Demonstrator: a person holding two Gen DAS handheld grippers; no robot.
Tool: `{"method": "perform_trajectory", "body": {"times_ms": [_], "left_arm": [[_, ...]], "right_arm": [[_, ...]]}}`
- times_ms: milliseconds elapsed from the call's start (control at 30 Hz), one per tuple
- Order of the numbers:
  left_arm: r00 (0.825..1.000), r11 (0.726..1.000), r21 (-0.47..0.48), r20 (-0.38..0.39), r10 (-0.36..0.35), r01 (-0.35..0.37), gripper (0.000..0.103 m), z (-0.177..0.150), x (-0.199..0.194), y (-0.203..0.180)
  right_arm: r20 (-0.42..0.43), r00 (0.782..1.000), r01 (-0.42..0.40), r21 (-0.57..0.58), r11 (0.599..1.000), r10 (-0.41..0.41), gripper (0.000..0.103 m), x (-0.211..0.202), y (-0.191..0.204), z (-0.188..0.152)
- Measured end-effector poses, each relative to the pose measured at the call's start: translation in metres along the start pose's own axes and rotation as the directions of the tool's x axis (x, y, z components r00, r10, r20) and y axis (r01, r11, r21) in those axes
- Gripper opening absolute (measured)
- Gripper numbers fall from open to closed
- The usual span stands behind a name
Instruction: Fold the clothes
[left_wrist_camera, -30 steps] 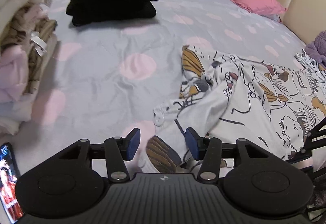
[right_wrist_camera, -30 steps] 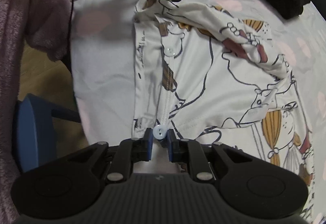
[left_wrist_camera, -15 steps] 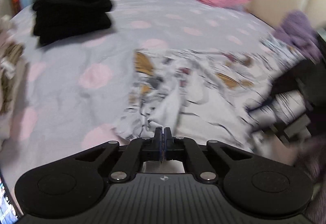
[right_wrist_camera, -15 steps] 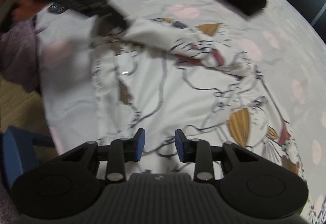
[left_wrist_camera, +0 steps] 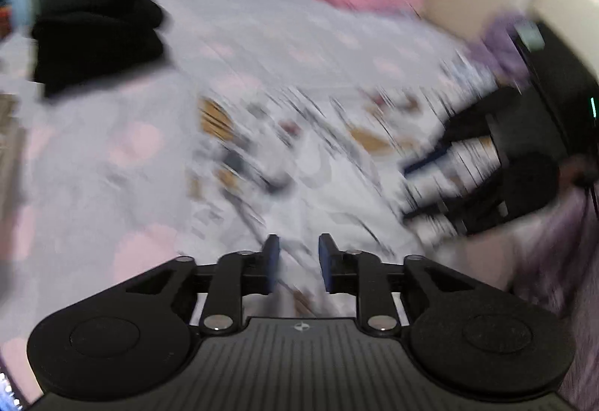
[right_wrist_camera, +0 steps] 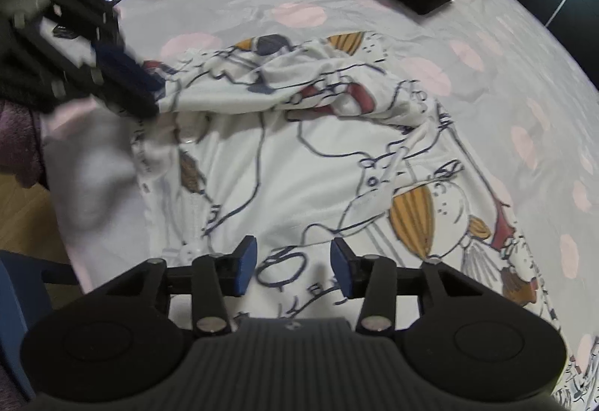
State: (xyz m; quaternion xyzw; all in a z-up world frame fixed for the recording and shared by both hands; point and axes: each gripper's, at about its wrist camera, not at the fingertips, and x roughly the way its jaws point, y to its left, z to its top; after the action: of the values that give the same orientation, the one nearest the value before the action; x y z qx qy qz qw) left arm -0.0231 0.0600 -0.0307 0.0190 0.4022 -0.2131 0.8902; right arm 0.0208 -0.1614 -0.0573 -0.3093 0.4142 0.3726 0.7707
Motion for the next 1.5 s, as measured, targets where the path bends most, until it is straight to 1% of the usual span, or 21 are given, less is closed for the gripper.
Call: {"method": "perform_trajectory", "body": {"times_ms": [100, 167, 267, 333, 400, 467, 533, 567, 633, 667, 833, 933, 1000, 1033, 1067, 1100, 1167, 1367, 1433, 1467, 1500], "left_arm": [[0.998, 0.996, -0.074, 0.024, 0.056, -0.054, 0.022, 0.007, -0.002, 0.018], [0.995, 0.990, -0.107, 0.009, 0.096, -0.095, 0.022, 0.009, 0.004, 0.027], [0.994, 0.984, -0.145, -0.025, 0.103, -0.106, 0.022, 0.007, 0.016, 0.035], [0.993, 0.979, -0.170, -0.047, 0.107, -0.113, 0.026, 0.006, 0.025, 0.041], [0.991, 0.973, -0.194, -0.070, 0.110, -0.122, 0.033, 0.004, 0.033, 0.046], [0.989, 0.967, -0.219, -0.093, 0.113, -0.131, 0.034, 0.003, 0.042, 0.051], [0.987, 0.961, -0.238, -0.109, 0.115, -0.138, 0.021, 0.002, 0.048, 0.055], [0.988, 0.961, -0.239, -0.105, 0.117, -0.139, 0.009, 0.003, 0.046, 0.055], [0.987, 0.964, -0.222, -0.085, 0.133, -0.149, 0.007, 0.004, 0.041, 0.050], [0.988, 0.966, -0.211, -0.071, 0.136, -0.149, 0.002, 0.005, 0.037, 0.046], [0.998, 0.985, -0.163, -0.005, 0.055, -0.055, 0.000, 0.007, 0.015, 0.019], [0.995, 0.989, -0.107, 0.000, 0.103, -0.103, 0.000, 0.006, 0.012, 0.006], [0.990, 0.981, -0.133, -0.013, 0.140, -0.141, 0.000, 0.004, 0.016, 0.013], [0.987, 0.976, -0.146, -0.020, 0.159, -0.160, 0.001, 0.004, 0.018, 0.016], [0.984, 0.971, -0.157, -0.026, 0.177, -0.179, 0.009, 0.003, 0.020, 0.020], [0.980, 0.966, -0.167, -0.032, 0.195, -0.197, 0.025, 0.001, 0.024, 0.024], [0.973, 0.956, -0.184, -0.045, 0.226, -0.230, 0.043, -0.002, 0.030, 0.032], [0.977, 0.942, -0.263, -0.094, 0.192, -0.211, 0.044, -0.007, 0.050, 0.050], [0.978, 0.938, -0.282, -0.107, 0.178, -0.202, 0.039, -0.009, 0.056, 0.054], [0.979, 0.939, -0.281, -0.106, 0.173, -0.196, 0.027, -0.009, 0.056, 0.054], [0.980, 0.942, -0.277, -0.100, 0.170, -0.191, 0.019, -0.009, 0.055, 0.053]], "right_arm": [[0.025, 1.000, 0.004, 0.059, 0.998, -0.006, 0.050, -0.001, -0.011, 0.001], [0.035, 0.999, 0.011, 0.079, 0.997, -0.013, 0.050, -0.002, -0.017, 0.003], [0.036, 0.998, 0.054, 0.068, 0.996, -0.056, 0.050, -0.001, -0.020, 0.008], [0.037, 0.997, 0.063, 0.063, 0.996, -0.065, 0.050, -0.001, -0.021, 0.010], [0.037, 0.997, 0.062, 0.069, 0.996, -0.065, 0.050, -0.001, -0.022, 0.012], [0.036, 0.998, 0.057, 0.068, 0.996, -0.059, 0.050, 0.000, -0.022, 0.013], [0.033, 0.998, 0.059, 0.059, 0.996, -0.061, 0.050, 0.001, -0.021, 0.013], [0.033, 0.997, 0.062, 0.056, 0.997, -0.064, 0.050, 0.002, -0.021, 0.012], [0.029, 0.997, 0.066, 0.050, 0.997, -0.067, 0.050, 0.003, -0.021, 0.012], [0.026, 0.997, 0.065, 0.050, 0.997, -0.066, 0.050, 0.003, -0.021, 0.011], [0.012, 0.997, 0.074, 0.053, 0.996, -0.074, 0.050, 0.003, -0.023, 0.009], [0.013, 0.997, 0.077, 0.062, 0.995, -0.078, 0.050, 0.001, -0.023, 0.008], [0.015, 0.997, 0.076, 0.066, 0.995, -0.077, 0.051, -0.002, -0.022, 0.007], [0.017, 0.997, 0.075, 0.062, 0.995, -0.076, 0.051, -0.003, -0.021, 0.007], [0.020, 0.997, 0.073, 0.058, 0.996, -0.074, 0.051, -0.004, -0.020, 0.006], [0.022, 0.997, 0.072, 0.054, 0.996, -0.073, 0.051, -0.005, -0.018, 0.006], [0.023, 0.997, 0.068, 0.043, 0.997, -0.069, 0.051, -0.007, -0.015, 0.005], [0.034, 0.997, 0.066, 0.011, 0.998, -0.067, 0.051, -0.010, -0.008, 0.005], [0.037, 0.997, 0.064, 0.004, 0.998, -0.064, 0.051, -0.011, -0.007, 0.005], [0.038, 0.997, 0.065, 0.001, 0.998, -0.065, 0.051, -0.011, -0.007, 0.004], [0.038, 0.997, 0.068, -0.001, 0.998, -0.068, 0.051, -0.012, -0.006, 0.004]]}}
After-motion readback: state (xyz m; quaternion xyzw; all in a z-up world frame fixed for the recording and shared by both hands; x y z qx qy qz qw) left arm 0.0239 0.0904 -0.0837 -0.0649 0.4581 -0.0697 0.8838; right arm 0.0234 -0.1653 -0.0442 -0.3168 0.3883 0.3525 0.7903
